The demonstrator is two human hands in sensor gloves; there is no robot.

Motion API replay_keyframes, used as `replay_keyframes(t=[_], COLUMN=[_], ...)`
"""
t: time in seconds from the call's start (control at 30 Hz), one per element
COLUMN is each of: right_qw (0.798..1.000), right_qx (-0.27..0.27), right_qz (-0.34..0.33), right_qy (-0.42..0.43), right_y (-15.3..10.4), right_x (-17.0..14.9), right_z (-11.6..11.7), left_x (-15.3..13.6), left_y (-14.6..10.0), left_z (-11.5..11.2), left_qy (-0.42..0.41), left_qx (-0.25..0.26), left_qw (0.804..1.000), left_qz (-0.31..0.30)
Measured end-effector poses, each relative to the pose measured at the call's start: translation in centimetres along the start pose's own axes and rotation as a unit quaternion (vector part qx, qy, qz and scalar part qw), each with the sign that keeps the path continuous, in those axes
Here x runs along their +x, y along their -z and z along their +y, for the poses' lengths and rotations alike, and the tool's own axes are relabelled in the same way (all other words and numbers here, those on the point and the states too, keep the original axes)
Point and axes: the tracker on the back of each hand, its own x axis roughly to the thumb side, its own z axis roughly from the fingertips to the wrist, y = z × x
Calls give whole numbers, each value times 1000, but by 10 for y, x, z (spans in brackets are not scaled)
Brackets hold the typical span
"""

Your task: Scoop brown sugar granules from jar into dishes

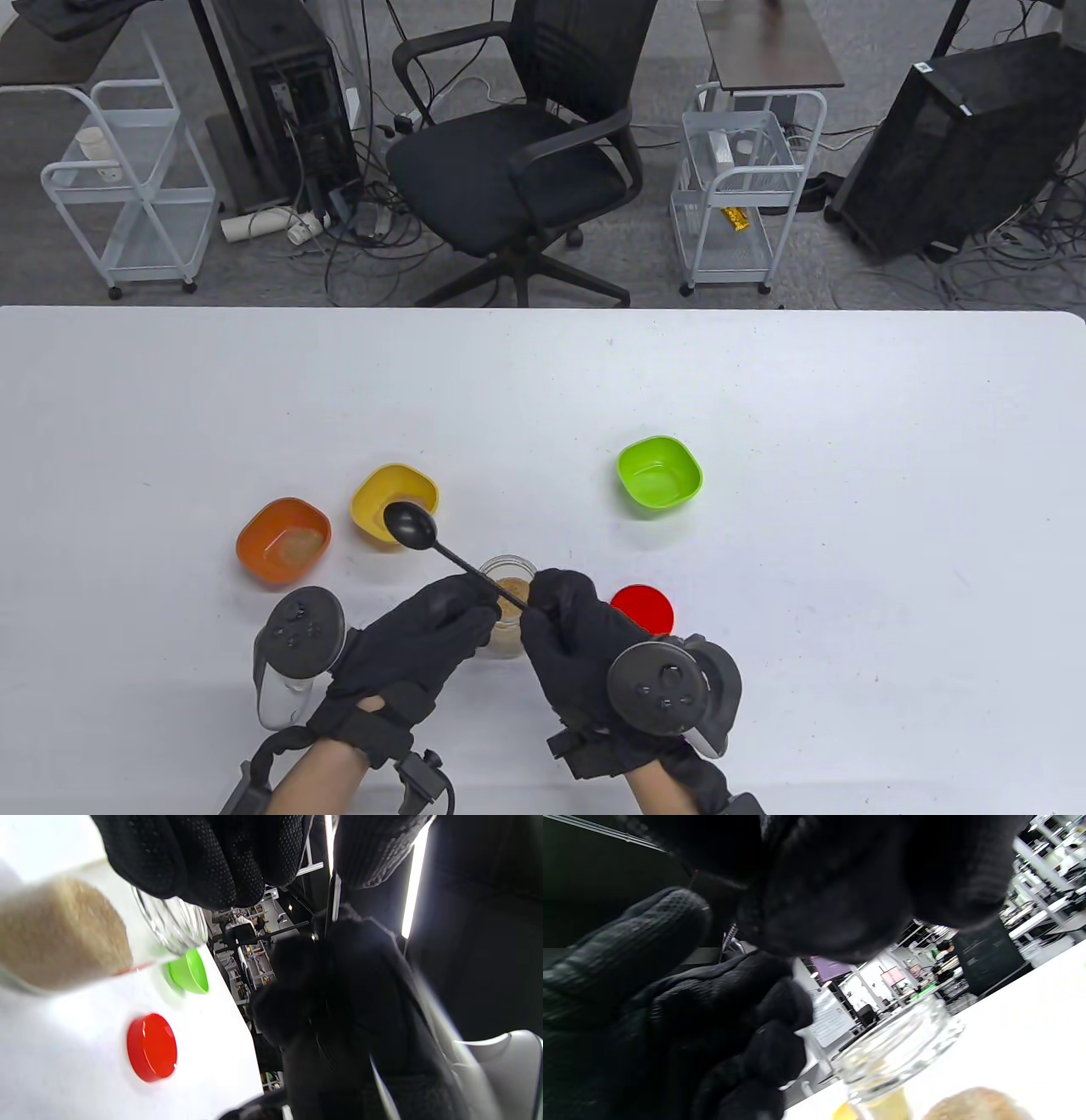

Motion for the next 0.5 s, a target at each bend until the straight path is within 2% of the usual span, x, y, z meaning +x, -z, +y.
replay_keyframes(t=[0.17,0.5], right_qw=[1000,1000], right_qx=[2,8], right_qz=[-12,-18], right_qy=[1,-3], right_y=[-3,-5], right_x=[1,3], right_z=[4,10], left_x=[-5,-9], left_y=[1,2], left_z=[-4,-7], left_qy=[-54,-73], left_qx=[7,23], left_qw=[999,997], left_qz=[0,1])
